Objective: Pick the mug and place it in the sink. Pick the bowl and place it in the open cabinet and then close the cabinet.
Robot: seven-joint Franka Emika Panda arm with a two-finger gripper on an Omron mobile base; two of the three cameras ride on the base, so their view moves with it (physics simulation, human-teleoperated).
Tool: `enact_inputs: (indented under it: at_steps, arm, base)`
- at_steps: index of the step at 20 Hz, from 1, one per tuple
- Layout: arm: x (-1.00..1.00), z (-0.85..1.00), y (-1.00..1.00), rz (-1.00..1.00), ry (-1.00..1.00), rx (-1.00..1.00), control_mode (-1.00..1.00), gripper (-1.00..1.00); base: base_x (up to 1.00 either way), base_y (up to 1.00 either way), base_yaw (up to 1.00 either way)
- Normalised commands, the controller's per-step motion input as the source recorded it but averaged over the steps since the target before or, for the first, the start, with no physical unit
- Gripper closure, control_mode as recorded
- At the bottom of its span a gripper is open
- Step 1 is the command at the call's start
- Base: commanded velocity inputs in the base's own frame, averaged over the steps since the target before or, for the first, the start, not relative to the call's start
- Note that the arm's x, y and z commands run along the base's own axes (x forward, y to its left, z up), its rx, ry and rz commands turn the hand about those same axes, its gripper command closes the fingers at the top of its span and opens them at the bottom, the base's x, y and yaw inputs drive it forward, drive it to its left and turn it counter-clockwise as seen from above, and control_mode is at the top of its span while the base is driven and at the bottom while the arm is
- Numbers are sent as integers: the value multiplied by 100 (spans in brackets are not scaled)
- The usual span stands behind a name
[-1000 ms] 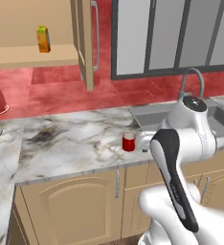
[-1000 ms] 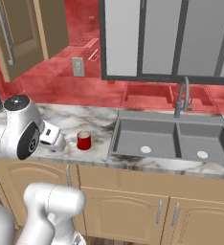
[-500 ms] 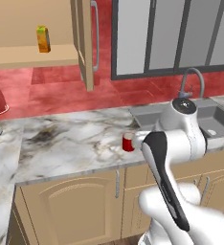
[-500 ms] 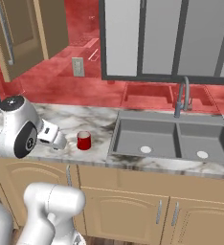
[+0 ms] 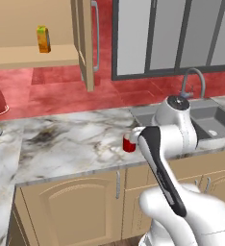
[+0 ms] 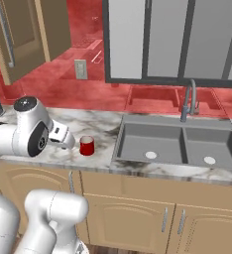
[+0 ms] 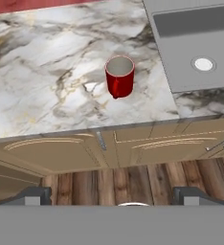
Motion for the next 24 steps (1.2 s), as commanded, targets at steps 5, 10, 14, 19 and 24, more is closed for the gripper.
enact_inputs:
  at_steps: [5,10,14,19,24]
  arm:
    - [7,-32,0,0,0,-2,-100,-100]
    - [0,-25,0,0,1,-1,-100,-100]
    - [4,-23,0,-1,5,0,-100,-100]
    - [11,-14,0,-1,3,0,-100,-100]
    - [12,-1,0,0,0,0,-100,-100]
  base:
    - [0,0,0]
    - [0,0,0]
    - [0,0,0]
    - [0,0,0]
    - [0,0,0]
